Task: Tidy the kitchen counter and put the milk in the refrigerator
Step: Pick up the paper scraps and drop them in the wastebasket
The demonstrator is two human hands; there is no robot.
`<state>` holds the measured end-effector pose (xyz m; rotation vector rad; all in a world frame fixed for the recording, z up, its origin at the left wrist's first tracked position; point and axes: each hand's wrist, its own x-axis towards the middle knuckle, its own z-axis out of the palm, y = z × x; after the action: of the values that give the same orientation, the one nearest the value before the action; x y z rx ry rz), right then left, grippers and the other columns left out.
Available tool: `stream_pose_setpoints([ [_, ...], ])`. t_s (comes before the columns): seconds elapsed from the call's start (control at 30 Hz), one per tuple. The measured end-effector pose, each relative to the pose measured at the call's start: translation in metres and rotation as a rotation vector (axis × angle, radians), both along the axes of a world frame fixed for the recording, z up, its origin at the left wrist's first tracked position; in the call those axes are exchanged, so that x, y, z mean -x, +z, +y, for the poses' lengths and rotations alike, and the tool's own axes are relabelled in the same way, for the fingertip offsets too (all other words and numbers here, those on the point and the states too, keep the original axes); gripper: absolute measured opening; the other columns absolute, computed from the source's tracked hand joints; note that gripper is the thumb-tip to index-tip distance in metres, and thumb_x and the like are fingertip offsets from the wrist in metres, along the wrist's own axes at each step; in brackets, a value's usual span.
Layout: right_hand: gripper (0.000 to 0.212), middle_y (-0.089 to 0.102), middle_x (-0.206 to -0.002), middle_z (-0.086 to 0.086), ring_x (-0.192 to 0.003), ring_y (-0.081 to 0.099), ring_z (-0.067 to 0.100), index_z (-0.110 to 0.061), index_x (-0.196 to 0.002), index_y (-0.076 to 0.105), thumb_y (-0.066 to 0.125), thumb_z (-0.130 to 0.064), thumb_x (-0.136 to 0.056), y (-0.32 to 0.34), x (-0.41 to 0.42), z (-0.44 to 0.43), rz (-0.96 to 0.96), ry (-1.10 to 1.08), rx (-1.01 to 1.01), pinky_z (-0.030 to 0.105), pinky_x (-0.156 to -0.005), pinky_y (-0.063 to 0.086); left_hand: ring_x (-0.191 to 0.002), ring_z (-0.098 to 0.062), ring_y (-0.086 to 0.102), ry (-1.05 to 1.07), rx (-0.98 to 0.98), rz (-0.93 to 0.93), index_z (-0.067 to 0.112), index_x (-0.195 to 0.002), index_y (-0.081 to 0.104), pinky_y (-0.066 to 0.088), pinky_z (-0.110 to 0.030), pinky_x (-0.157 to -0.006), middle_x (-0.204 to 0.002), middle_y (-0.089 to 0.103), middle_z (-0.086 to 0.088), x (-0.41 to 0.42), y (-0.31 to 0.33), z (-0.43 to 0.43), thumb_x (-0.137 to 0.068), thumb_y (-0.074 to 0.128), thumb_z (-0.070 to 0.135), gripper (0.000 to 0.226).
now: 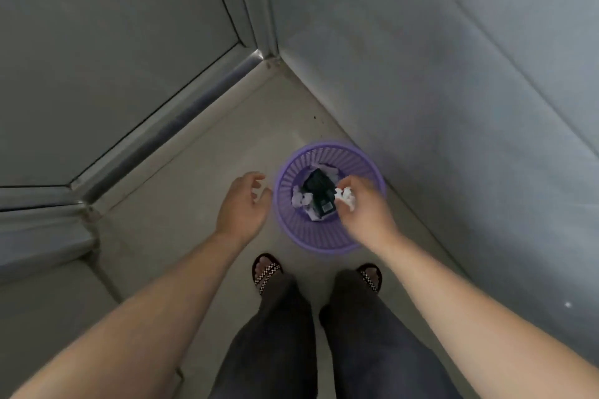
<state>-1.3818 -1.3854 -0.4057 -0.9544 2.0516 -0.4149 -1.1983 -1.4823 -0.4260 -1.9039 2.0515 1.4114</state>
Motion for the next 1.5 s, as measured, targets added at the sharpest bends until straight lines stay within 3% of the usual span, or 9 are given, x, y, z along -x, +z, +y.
stream_pose_setpoints([
  [0.13, 0.028, 0.053, -0.124, 0.008, -0.112, 0.050, 0.023, -0.010, -0.117, 0.052, 0.055, -0.014, -0.089, -0.108, -0.003, -0.007, -0.031, 0.028, -0.004, 0.020, -0.081, 0.033, -0.110, -0.023, 0.052, -0.033, 0.061, -0.041, 0.021, -0.136, 0.040, 0.037, -0.025, -0.085, -0.127, 0.048, -0.010, 0.004, -0.093, -0.001, -0.094, 0.049, 0.030, 0.045],
  [0.27, 0.029, 0.053, -0.123, 0.010, -0.111, 0.051, 0.024, -0.008, -0.116, 0.053, 0.057, -0.015, -0.088, -0.182, -0.013, -0.018, -0.027, -0.008, 0.010, 0.025, -0.087, 0.038, -0.098, -0.012, 0.052, -0.154, 0.165, 0.043, 0.024, -0.137, 0.039, 0.042, -0.025, -0.080, -0.124, 0.051, -0.004, 0.002, -0.144, 0.005, -0.096, 0.046, 0.030, 0.042],
  [0.4, 0.041, 0.046, -0.133, 0.012, -0.121, 0.045, 0.025, -0.007, -0.126, 0.046, 0.056, -0.022, -0.089, -0.226, -0.021, -0.029, -0.028, -0.006, -0.015, 0.029, -0.097, 0.036, -0.097, -0.004, 0.051, -0.212, 0.276, 0.090, 0.024, -0.136, 0.042, 0.043, -0.018, -0.080, -0.120, 0.056, -0.003, -0.003, -0.171, 0.009, -0.098, 0.044, 0.024, 0.038],
  [0.57, 0.060, 0.027, -0.149, 0.016, -0.135, 0.028, 0.029, -0.004, -0.140, 0.029, 0.047, -0.037, -0.093, -0.233, -0.016, -0.016, -0.055, 0.095, -0.269, 0.039, -0.110, 0.028, -0.101, -0.011, 0.055, -0.197, 0.212, 0.103, 0.027, -0.138, 0.038, 0.048, -0.028, -0.083, -0.121, 0.058, -0.002, -0.001, -0.165, 0.008, -0.097, 0.039, 0.034, 0.041],
  [0.67, 0.057, 0.033, -0.145, 0.016, -0.133, 0.032, 0.029, -0.004, -0.140, 0.030, 0.044, -0.036, -0.095, -0.194, -0.009, -0.005, -0.114, 0.118, -0.279, 0.038, -0.109, 0.029, -0.102, -0.020, 0.058, -0.241, 0.084, 0.053, 0.026, -0.140, 0.035, 0.049, -0.033, -0.084, -0.122, 0.058, -0.005, 0.003, -0.144, -0.001, -0.097, 0.041, 0.036, 0.045],
  [0.8, 0.048, 0.045, -0.138, 0.014, -0.126, 0.042, 0.027, -0.006, -0.133, 0.041, 0.047, -0.033, -0.094, -0.114, -0.002, 0.009, -0.088, 0.042, -0.181, 0.030, -0.102, 0.033, -0.111, -0.023, 0.054, -0.211, 0.046, -0.047, 0.026, -0.142, 0.034, 0.039, -0.025, -0.086, -0.128, 0.052, -0.008, 0.013, -0.078, -0.016, -0.093, 0.050, 0.033, 0.052],
  [0.97, 0.039, 0.053, -0.127, 0.006, -0.117, 0.050, 0.020, -0.013, -0.124, 0.050, 0.051, -0.033, -0.092, 0.022, 0.004, 0.012, -0.067, -0.112, 0.016, 0.023, -0.091, 0.036, -0.108, -0.020, 0.054, -0.227, 0.050, 0.030, 0.021, -0.133, 0.047, 0.036, -0.022, -0.087, -0.123, 0.054, -0.008, 0.021, 0.056, -0.021, -0.092, 0.053, 0.027, 0.043],
  [1.37, 0.040, 0.050, -0.127, -0.010, -0.116, 0.046, 0.006, -0.023, -0.129, 0.044, 0.050, -0.036, -0.091, 0.371, -0.031, 0.061, -0.156, -0.184, 0.250, 0.030, -0.099, 0.040, -0.104, -0.002, 0.054, -0.257, 0.100, 0.235, 0.037, -0.113, 0.055, 0.039, -0.015, -0.082, -0.111, 0.058, 0.016, -0.017, 0.406, 0.039, -0.091, 0.052, 0.037, 0.023],
  [1.5, 0.042, 0.051, -0.125, -0.012, -0.117, 0.046, 0.005, -0.027, -0.129, 0.042, 0.049, -0.040, -0.091, 0.434, -0.046, 0.085, -0.152, -0.161, 0.391, 0.029, -0.098, 0.041, -0.100, 0.001, 0.057, -0.236, 0.108, 0.375, 0.036, -0.113, 0.057, 0.046, -0.028, -0.087, -0.105, 0.062, 0.017, -0.042, 0.475, 0.059, -0.083, 0.047, 0.048, 0.034],
])
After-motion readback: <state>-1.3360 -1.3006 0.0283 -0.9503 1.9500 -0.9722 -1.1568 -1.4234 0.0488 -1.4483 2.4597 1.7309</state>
